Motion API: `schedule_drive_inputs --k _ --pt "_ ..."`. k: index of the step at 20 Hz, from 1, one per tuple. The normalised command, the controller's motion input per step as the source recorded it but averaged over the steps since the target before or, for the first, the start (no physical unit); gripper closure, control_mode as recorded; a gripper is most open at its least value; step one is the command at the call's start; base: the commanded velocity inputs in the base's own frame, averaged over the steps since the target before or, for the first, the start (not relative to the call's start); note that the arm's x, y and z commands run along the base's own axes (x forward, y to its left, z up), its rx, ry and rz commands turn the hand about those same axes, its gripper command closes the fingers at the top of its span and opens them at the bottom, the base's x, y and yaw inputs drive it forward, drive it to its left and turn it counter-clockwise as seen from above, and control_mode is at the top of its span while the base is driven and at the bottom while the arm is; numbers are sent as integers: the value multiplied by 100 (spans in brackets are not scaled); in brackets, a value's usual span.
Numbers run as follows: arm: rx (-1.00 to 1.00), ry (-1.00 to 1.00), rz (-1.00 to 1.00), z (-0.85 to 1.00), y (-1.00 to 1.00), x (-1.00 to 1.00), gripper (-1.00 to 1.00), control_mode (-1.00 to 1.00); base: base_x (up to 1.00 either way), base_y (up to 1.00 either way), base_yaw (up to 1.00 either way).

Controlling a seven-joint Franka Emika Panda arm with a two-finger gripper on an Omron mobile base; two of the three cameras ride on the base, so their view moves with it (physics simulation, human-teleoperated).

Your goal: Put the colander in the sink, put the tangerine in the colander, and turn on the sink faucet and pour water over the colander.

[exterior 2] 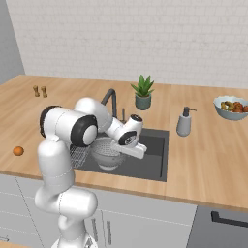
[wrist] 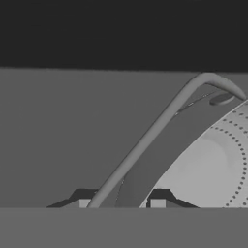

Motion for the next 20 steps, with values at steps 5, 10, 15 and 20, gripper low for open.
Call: schedule_drive_inputs --k 5,10,15,20 --pt "0 -3 15 -31 -36 10 100 -100 0 0 0" --pt "0 0 15 -23 -34 12 100 -100 0 0 0" --pt "0 0 14 -24 -26 17 100 -100 0 0 0" --pt "0 -2 14 -31 -13 10 100 -100 0 0 0"
